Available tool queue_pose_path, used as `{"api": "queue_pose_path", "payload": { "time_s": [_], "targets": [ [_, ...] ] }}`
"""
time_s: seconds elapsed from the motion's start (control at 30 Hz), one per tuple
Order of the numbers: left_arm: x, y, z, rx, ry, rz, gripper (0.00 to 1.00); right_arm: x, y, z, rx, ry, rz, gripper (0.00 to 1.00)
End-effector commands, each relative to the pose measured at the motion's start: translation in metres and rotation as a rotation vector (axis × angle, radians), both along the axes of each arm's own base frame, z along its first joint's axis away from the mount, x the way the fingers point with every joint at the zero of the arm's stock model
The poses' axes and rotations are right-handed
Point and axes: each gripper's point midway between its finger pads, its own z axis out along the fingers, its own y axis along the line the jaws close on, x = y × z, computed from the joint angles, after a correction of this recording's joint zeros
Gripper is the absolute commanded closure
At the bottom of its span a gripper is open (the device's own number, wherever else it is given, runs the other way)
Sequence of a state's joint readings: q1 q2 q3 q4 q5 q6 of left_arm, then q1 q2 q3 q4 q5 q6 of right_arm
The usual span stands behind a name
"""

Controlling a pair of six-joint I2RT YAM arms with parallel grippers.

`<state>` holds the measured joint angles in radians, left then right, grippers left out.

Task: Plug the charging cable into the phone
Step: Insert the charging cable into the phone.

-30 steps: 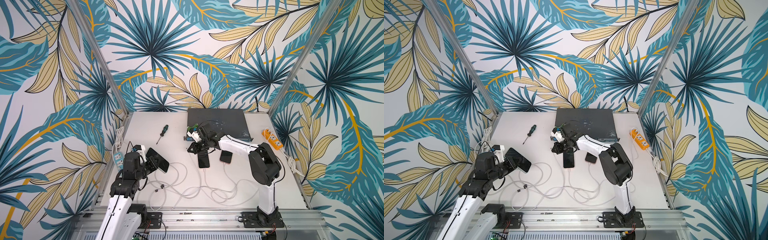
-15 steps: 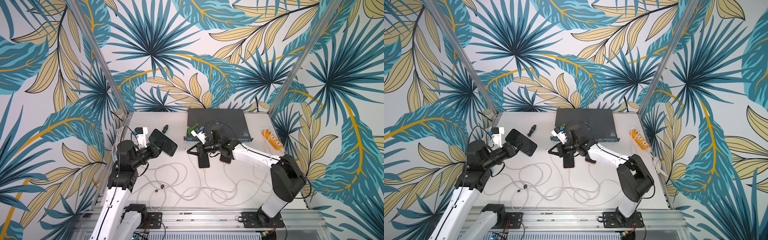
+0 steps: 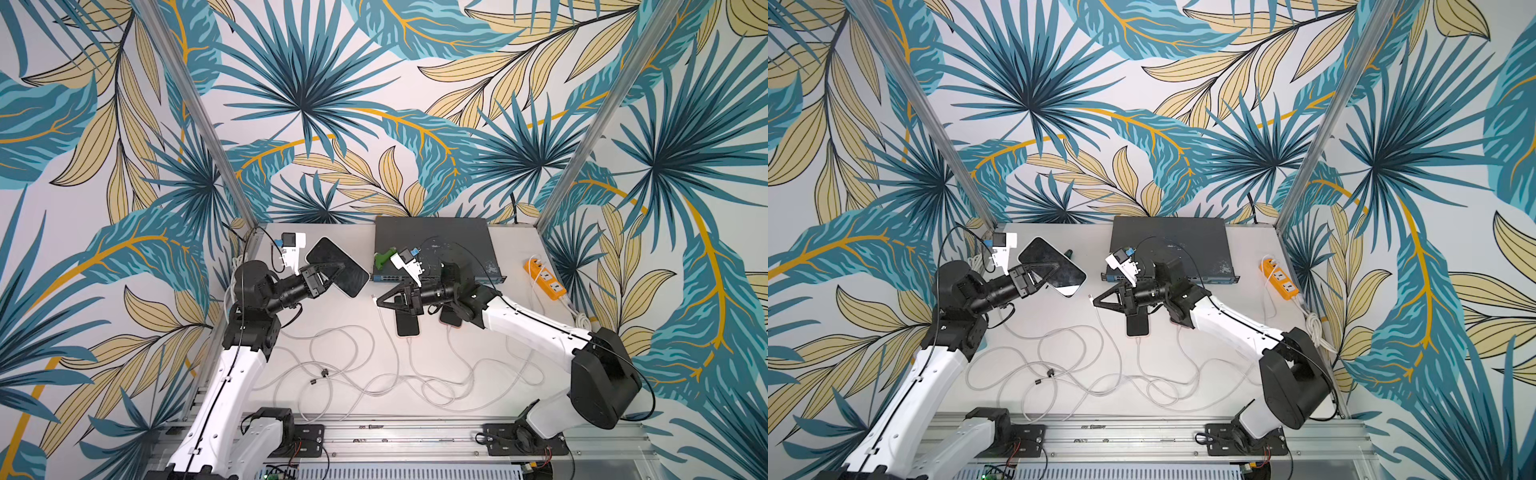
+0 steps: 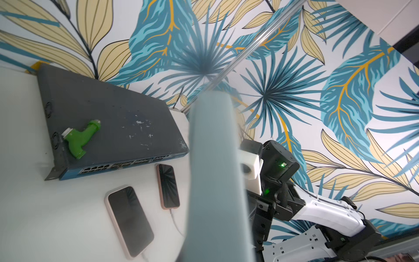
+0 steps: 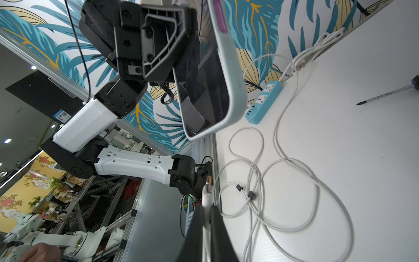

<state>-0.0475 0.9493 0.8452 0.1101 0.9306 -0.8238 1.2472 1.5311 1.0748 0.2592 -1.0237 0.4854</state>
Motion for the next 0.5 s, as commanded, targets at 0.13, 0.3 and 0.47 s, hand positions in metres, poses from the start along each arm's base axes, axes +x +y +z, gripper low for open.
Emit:
{"api": "queue_pose_path", "payload": {
  "time_s": [0.13, 0.3, 0.47],
  "targets": [
    [-0.034, -0.027, 0.042, 0.003, -0.178, -0.219, 1.0, -0.022, -0.028, 0.018, 0.054, 0.036, 0.141, 1.0],
    [-0.037, -0.037, 0.043, 0.004, -0.173, -0.28, 1.0, -0.029, -0.035, 0.023, 0.064, 0.04, 0.194, 1.0],
    [-0.036, -0.04, 0.044, 0.016, -0.165, -0.327, 1.0, -0.034, -0.049, 0.025, 0.073, 0.016, 0.224, 1.0]
  ]
}}
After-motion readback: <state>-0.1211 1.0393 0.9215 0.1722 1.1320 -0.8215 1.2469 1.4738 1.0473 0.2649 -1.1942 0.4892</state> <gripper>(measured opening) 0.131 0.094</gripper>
